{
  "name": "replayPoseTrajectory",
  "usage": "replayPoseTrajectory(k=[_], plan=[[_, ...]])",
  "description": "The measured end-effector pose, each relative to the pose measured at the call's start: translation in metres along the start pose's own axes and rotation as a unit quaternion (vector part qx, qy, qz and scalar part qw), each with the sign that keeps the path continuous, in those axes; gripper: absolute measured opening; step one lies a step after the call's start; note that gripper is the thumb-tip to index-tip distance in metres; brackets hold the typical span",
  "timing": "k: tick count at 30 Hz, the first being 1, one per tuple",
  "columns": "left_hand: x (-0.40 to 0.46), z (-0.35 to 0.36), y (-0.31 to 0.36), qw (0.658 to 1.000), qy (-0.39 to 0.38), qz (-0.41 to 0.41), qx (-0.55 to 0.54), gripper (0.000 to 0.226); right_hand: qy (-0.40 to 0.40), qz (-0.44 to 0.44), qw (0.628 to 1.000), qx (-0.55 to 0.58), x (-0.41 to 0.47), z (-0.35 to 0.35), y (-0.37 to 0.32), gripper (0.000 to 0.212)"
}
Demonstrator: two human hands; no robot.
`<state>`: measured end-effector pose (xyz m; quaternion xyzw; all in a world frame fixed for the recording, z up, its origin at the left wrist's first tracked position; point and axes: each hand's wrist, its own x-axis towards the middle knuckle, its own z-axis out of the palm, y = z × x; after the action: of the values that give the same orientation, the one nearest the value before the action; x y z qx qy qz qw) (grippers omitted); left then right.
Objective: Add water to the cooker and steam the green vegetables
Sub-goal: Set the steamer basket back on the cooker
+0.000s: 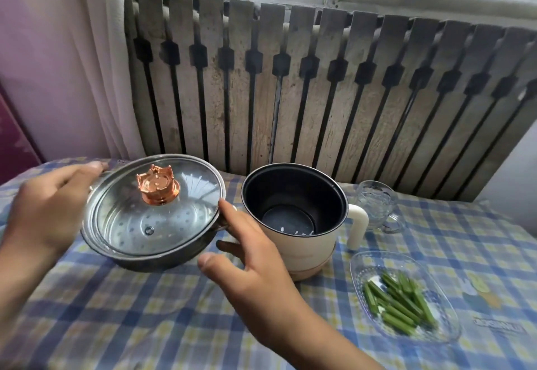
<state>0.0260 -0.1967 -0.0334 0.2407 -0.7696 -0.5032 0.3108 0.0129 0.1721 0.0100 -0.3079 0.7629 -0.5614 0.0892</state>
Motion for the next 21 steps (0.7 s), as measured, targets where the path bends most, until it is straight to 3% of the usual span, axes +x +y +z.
replayPoseTrajectory(k=[3, 5, 7, 10, 18, 21], plan=[[-0.026, 0.006, 0.038, 0.999, 0.032, 0.025, -0.036, 0.093, 0.011, -0.018, 1.0, 0.016, 0.002, -0.009, -0.016, 0.051], [-0.05, 0.016, 0.072, 0.994, 0.064, 0.028, -0.088, 0.066, 0.017, -0.027, 0.999, 0.025, 0.004, -0.017, -0.025, 0.04], [-0.062, 0.03, 0.092, 0.99, 0.06, 0.021, -0.122, 0.047, 0.034, -0.037, 0.998, 0.025, 0.006, -0.027, -0.026, 0.047], [-0.076, 0.045, 0.117, 0.986, 0.063, 0.05, -0.144, 0.038, 0.047, -0.055, 0.997, 0.032, 0.009, -0.042, -0.026, 0.066], [-0.08, 0.08, 0.151, 0.986, -0.016, 0.089, -0.139, 0.034, 0.12, -0.049, 0.99, 0.048, 0.025, -0.091, -0.031, 0.076], [-0.076, 0.097, 0.167, 0.983, -0.046, 0.098, -0.148, 0.024, 0.154, -0.059, 0.984, 0.062, 0.028, -0.114, -0.03, 0.069]])
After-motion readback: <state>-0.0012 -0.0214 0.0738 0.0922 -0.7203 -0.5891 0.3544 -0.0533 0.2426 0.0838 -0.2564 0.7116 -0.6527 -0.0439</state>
